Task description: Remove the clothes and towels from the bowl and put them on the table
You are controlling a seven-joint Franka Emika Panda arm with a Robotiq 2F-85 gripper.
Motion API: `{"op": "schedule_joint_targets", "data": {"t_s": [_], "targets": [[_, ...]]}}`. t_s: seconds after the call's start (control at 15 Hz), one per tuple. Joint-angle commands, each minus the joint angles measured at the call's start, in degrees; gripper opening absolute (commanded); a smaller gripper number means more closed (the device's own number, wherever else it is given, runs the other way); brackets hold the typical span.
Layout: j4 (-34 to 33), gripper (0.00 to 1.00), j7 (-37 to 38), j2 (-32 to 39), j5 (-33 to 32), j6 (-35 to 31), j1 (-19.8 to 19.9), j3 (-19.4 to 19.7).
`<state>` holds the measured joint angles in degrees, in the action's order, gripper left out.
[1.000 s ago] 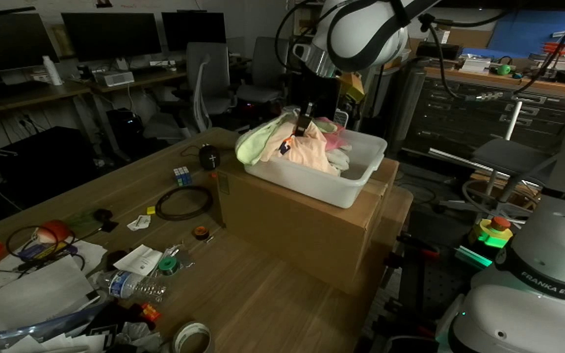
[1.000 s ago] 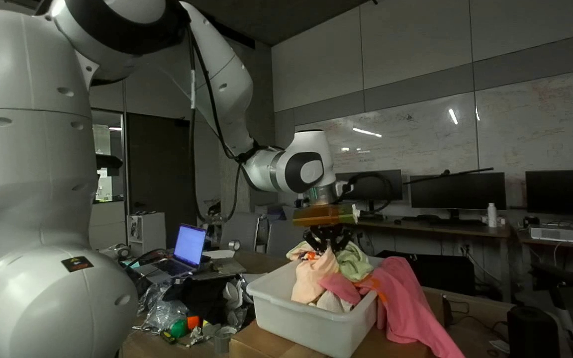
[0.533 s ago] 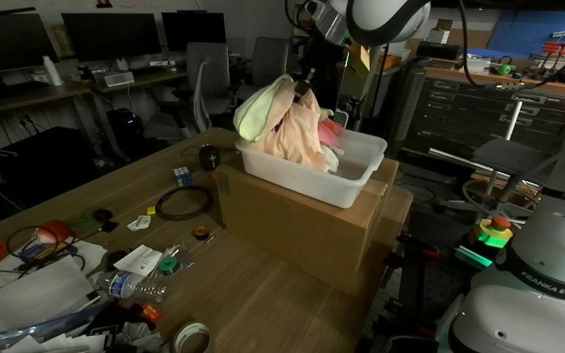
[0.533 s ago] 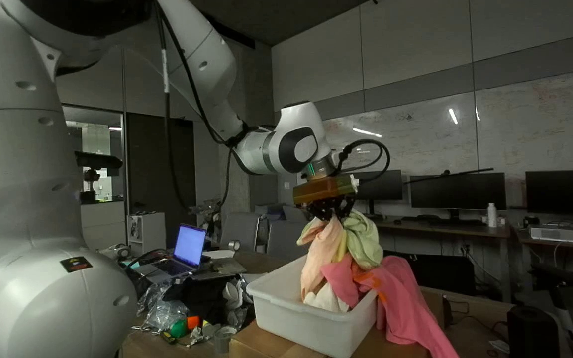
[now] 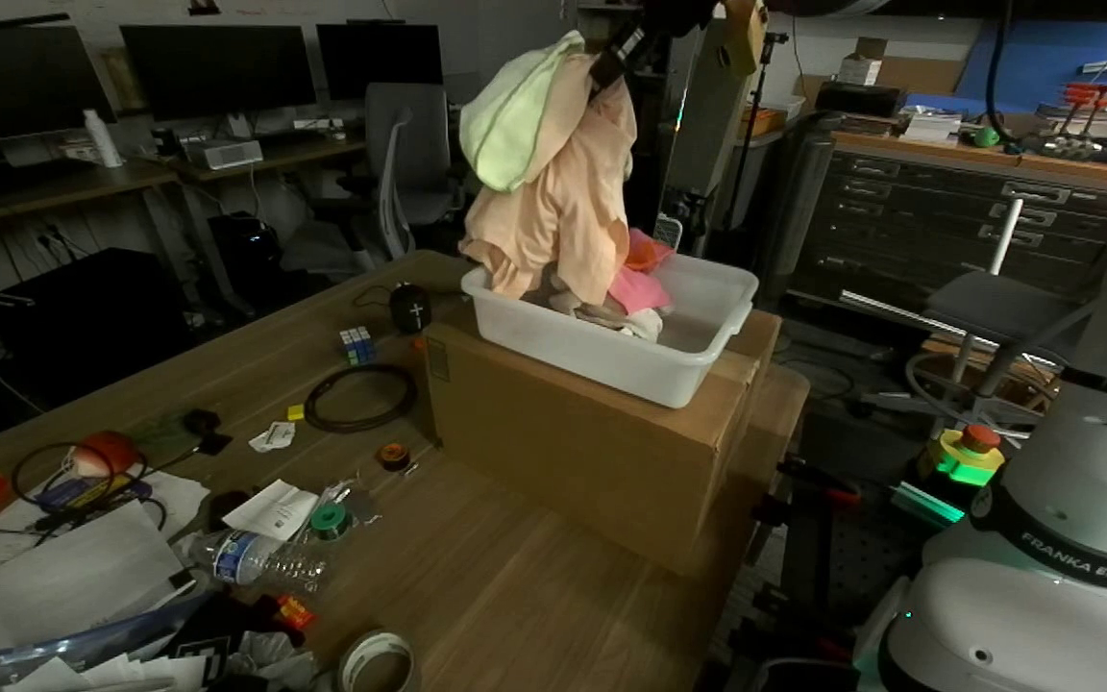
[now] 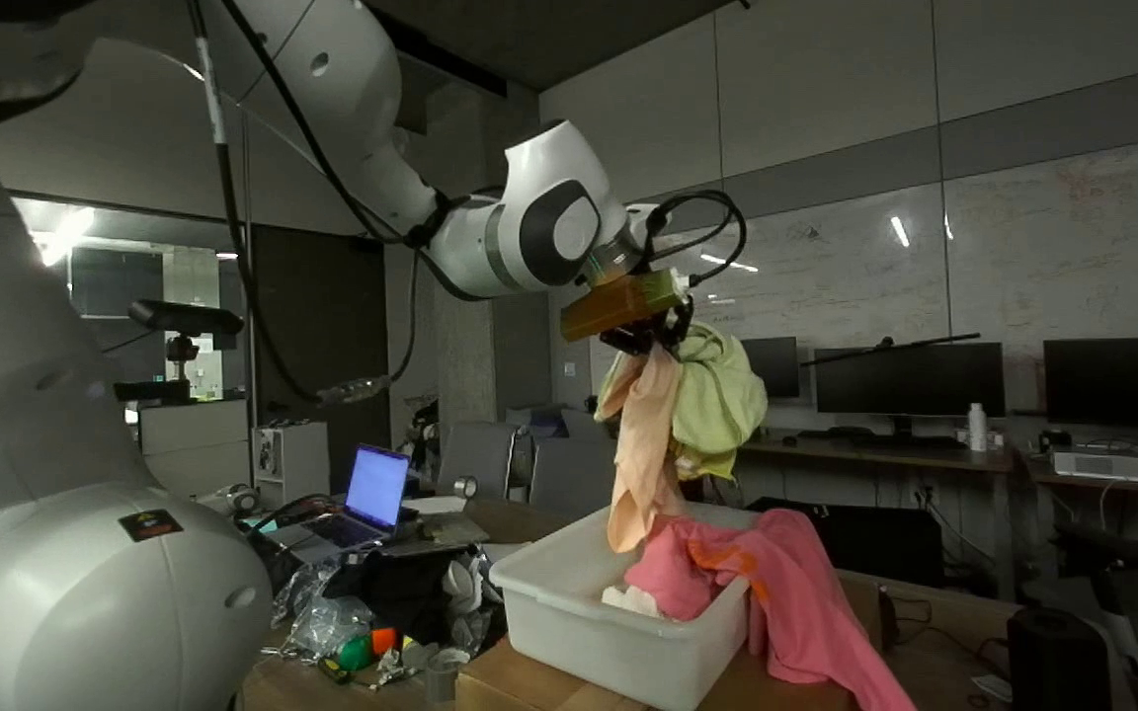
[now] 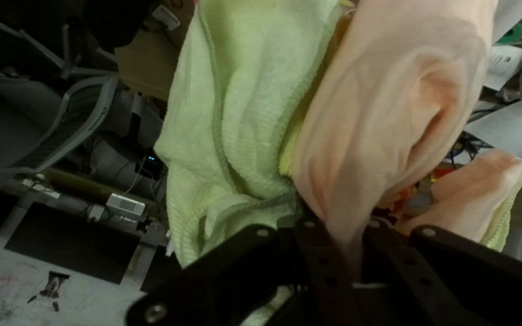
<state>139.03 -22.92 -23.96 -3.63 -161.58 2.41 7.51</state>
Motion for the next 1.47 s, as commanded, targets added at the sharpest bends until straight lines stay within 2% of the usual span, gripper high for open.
{"op": "schedule_joint_targets", "data": {"t_s": [0.0, 0.27, 0.47, 0.87, 1.13, 1.4], "targets": [[1.9, 0.1, 3.7, -4.9, -2.0, -3.4, 0.6, -0.7], [1.7, 0.1, 1.6, -6.1, -1.5, -1.1, -2.3, 0.3], [0.8, 0.1, -4.1, -5.4, 0.0, 5.9, -8.5, 1.6], [-1.5, 0.1, -15.0, -3.3, 3.8, 20.1, -18.1, 1.8], [-3.8, 0.1, -25.9, -1.8, 9.8, 28.9, -22.0, 2.0], [-7.0, 0.1, -37.9, 0.5, 18.2, 37.2, -23.7, 2.1]]}}
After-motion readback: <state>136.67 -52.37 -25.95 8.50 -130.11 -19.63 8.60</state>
